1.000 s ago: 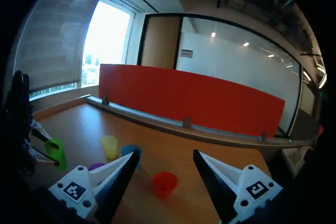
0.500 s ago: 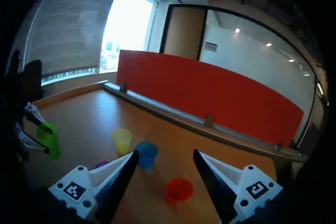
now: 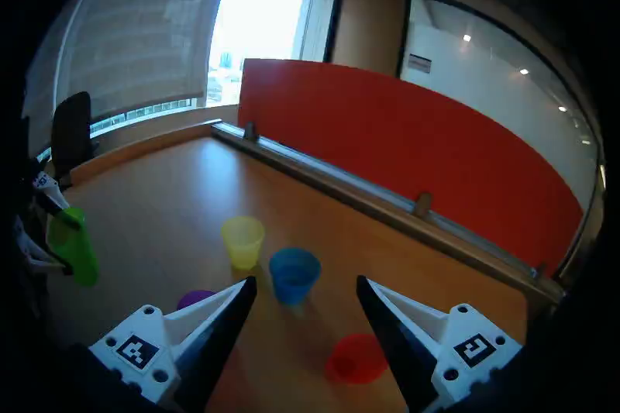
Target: Pour water
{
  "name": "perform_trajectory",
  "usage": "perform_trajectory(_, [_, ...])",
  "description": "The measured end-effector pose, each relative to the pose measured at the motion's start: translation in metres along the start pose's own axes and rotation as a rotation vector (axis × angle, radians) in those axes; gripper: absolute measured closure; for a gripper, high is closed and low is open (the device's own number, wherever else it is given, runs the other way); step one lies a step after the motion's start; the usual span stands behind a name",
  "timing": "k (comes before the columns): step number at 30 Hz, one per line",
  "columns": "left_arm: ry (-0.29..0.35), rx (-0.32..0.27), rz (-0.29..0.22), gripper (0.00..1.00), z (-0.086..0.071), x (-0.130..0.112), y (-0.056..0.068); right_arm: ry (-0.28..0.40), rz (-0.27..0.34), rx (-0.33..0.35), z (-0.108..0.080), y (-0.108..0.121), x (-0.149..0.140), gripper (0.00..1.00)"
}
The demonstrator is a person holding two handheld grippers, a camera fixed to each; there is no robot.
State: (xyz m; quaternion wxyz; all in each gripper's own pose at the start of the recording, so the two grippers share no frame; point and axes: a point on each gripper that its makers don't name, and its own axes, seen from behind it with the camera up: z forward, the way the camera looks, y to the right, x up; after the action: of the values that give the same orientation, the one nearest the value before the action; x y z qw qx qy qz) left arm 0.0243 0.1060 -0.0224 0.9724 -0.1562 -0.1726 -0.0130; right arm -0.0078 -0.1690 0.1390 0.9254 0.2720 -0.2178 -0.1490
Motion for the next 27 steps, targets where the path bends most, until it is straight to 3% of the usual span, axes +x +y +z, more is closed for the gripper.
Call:
perform_trajectory(17, [-0.004,0.023,-0.026,0.16,-0.001,-0.004,-0.010,-0.189,0.065,0.068,0.053,-0.012,-0.037,0.00])
perform_trajectory(27, [-0.005,0.029,-0.043,0.15,0.001,-0.007,-0.013,-0.257,0.049,0.080,0.069,-0.017,-0.047,0.00])
